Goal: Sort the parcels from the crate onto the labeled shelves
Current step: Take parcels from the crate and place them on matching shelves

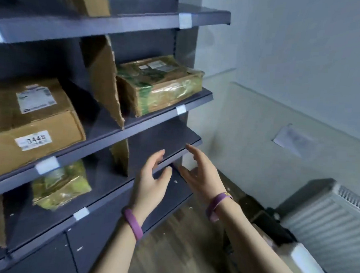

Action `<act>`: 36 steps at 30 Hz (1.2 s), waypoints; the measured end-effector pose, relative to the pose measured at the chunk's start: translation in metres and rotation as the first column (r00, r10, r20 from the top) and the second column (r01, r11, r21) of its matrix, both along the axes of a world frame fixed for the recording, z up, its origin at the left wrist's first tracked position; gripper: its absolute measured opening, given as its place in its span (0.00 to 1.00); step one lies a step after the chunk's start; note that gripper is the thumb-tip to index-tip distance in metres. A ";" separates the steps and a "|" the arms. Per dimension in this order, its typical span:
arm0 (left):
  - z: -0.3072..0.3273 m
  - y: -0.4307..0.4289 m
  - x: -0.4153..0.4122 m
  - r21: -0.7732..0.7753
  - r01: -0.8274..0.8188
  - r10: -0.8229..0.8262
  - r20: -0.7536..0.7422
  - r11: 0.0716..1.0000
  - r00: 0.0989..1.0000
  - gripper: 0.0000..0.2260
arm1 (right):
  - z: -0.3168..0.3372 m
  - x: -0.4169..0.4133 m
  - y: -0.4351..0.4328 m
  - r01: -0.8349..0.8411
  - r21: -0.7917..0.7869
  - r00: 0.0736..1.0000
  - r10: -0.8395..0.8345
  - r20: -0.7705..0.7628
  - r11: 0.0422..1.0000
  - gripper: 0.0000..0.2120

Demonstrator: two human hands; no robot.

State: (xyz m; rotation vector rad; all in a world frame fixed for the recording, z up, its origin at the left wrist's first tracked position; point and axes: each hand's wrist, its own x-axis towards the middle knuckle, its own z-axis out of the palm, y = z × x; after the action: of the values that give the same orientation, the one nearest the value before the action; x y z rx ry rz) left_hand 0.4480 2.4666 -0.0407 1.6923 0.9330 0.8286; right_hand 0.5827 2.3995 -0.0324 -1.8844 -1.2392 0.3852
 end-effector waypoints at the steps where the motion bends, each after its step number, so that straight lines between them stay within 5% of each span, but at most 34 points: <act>1: -0.006 -0.012 0.018 -0.018 0.044 -0.044 -0.008 0.999 0.999 0.18 | -0.007 0.016 -0.017 0.046 -0.024 0.999 -0.046 -0.017 0.999 0.27; 12: -0.046 -0.171 0.257 -0.059 0.382 -0.386 -0.170 0.922 0.907 0.19 | -0.066 0.219 -0.214 0.360 -0.063 0.920 -0.365 -0.142 0.931 0.29; 22: -0.120 -0.336 0.462 -0.182 0.610 -0.629 -0.361 0.771 0.688 0.18 | -0.161 0.378 -0.405 0.545 -0.310 0.731 -0.623 -0.280 0.779 0.28; 32: -0.296 -0.427 0.575 -0.369 0.669 -0.741 -0.515 0.645 0.431 0.18 | -0.328 0.468 -0.522 0.600 -0.562 0.498 -0.816 -0.294 0.569 0.27; 36: -0.395 -0.440 0.589 -0.432 0.664 -0.751 -0.582 0.611 0.312 0.19 | -0.422 0.479 -0.541 0.526 -0.667 0.471 -0.834 -0.288 0.528 0.26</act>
State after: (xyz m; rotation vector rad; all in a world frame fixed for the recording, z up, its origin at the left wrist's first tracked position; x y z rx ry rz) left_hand 1.0371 2.0266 -0.4359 2.0848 0.5426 -0.5843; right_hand 1.0613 1.8580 -0.4549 -2.2580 0.1843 0.7890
